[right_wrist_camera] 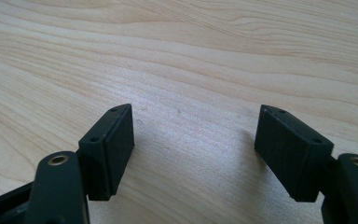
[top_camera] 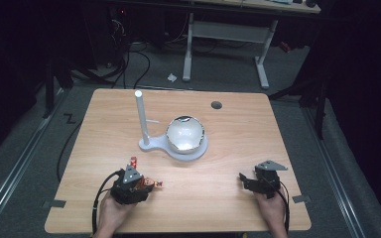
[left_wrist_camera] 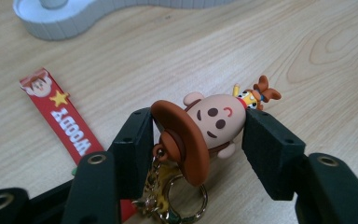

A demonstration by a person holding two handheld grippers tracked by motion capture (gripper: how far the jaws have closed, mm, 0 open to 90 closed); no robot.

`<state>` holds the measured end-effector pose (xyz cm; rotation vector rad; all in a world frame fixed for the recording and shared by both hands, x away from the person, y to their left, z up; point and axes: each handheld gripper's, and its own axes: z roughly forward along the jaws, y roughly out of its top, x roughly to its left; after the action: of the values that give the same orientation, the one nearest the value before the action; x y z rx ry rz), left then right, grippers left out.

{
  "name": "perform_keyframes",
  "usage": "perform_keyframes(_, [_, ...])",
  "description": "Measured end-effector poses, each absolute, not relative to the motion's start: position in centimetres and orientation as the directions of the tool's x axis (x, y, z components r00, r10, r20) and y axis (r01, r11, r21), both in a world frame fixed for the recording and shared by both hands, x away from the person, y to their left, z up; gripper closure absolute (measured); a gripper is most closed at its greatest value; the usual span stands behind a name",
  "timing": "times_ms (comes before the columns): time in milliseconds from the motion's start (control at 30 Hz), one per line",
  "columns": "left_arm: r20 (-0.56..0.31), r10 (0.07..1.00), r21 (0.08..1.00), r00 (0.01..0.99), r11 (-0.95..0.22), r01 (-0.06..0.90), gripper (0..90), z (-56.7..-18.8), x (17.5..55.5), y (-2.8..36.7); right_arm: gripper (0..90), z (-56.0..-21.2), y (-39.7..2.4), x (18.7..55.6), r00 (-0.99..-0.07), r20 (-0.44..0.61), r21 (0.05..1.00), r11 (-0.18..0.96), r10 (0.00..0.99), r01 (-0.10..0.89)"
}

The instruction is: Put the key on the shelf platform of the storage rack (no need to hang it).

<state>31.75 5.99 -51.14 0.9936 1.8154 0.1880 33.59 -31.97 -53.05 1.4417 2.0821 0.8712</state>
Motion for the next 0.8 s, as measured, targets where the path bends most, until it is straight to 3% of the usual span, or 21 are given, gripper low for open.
perform_keyframes(800, [-0.78,0.609,0.46,-0.144,0.714,0.528,45.1,-43.5,33.8,7.7,28.4,-53.1,-32.0,33.6,-0.348,-0.016,0.72,0.252,0.938,0.647])
